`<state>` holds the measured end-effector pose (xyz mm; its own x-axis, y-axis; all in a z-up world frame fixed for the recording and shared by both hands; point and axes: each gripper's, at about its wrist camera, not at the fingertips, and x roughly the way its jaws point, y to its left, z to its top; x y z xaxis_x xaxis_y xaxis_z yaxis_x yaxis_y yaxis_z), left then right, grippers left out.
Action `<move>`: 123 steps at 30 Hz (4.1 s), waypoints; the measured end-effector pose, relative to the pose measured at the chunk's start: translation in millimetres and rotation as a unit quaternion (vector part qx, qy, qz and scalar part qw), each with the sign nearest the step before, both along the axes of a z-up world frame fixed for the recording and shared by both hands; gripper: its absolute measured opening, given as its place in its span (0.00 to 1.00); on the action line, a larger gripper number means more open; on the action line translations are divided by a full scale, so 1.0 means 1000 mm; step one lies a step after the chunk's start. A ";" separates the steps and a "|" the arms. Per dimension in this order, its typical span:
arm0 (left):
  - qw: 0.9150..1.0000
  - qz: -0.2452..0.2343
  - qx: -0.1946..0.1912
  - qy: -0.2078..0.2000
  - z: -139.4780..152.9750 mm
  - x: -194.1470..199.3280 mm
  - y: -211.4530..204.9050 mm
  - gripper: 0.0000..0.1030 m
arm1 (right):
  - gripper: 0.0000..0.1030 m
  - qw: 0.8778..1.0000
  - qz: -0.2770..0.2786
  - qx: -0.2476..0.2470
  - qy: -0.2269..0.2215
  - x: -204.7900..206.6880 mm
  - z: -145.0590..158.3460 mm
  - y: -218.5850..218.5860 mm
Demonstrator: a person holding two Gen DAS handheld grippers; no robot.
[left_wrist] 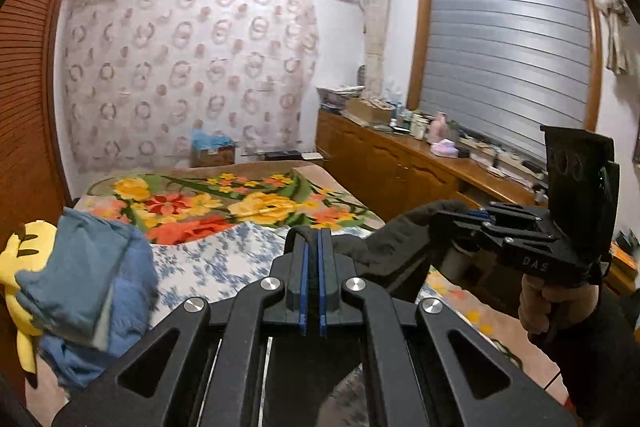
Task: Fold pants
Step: 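Carry the lifted pants edge over the rest of the pants with both tools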
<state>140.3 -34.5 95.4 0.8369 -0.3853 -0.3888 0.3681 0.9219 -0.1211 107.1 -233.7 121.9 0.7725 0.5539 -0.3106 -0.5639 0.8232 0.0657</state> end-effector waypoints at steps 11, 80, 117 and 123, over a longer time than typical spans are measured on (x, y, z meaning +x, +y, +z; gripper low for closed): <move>0.999 0.040 0.021 0.001 -0.011 0.023 0.018 0.04 | 0.10 1.000 -0.015 0.024 -0.009 0.042 -0.010 0.035; 0.995 -0.019 -0.001 0.100 -0.117 -0.114 0.015 0.04 | 0.10 0.993 0.046 -0.016 0.111 -0.076 -0.111 0.022; 0.993 0.007 0.002 0.114 -0.121 -0.039 0.022 0.04 | 0.10 0.995 -0.002 0.001 0.105 -0.004 -0.110 0.044; 0.989 0.014 0.013 0.150 -0.150 -0.019 0.023 0.04 | 0.10 0.991 -0.007 -0.016 0.131 0.019 -0.134 0.054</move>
